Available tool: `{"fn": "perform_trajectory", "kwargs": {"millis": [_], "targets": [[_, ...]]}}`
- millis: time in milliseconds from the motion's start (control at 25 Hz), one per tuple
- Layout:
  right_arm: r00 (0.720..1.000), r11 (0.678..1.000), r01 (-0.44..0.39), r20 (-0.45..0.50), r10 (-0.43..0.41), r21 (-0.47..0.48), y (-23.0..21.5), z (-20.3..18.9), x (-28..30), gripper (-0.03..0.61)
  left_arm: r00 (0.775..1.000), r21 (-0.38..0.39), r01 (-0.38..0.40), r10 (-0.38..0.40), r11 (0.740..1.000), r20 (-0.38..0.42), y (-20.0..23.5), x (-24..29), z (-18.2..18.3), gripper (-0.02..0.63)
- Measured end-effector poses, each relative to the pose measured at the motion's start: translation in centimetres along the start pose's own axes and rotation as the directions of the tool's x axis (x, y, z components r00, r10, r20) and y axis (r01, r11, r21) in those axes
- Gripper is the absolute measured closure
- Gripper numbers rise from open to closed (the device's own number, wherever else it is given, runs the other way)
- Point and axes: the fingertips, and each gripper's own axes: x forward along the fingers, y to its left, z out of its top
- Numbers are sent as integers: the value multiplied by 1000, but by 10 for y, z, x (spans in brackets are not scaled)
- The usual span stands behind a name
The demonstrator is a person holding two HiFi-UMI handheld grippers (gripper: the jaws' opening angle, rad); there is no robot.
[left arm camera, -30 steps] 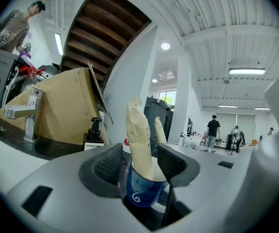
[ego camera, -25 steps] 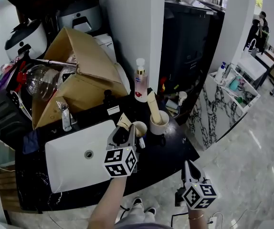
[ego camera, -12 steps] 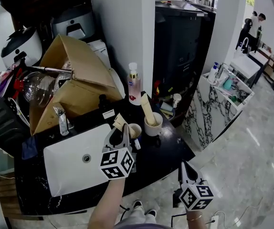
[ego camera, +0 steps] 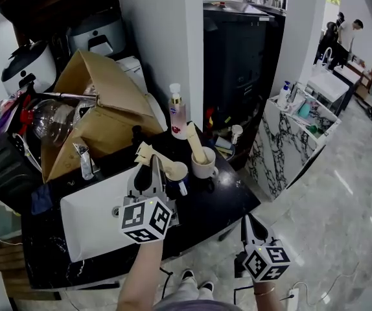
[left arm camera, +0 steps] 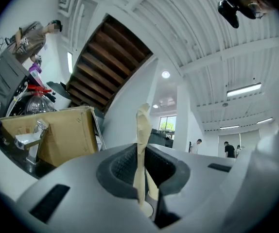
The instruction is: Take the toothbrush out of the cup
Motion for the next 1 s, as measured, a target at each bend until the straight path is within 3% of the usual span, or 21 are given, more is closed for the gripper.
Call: {"fn": "perform_trajectory", "kwargs": {"millis": [240,480,840,1000], "targets": [[1000,1000,-8,16,8,0,3,2,-16,575,998,49,24,-27,998,62,-15,-23,32,586],[1000,1000,-4,25,4,0,0,2,-34,575,997,66,42,-45,997,55,-27,-52,37,585],[999,1000,9,37,-9,1,-3,-1,-58,575,995,117,74,-66,990,-76,-38,-89,-3,586],[999,1000,20,36,-21,7,-4,-4,-65,575,977,193,121,-83,974,-197,-45,-92,-26,585]]}}
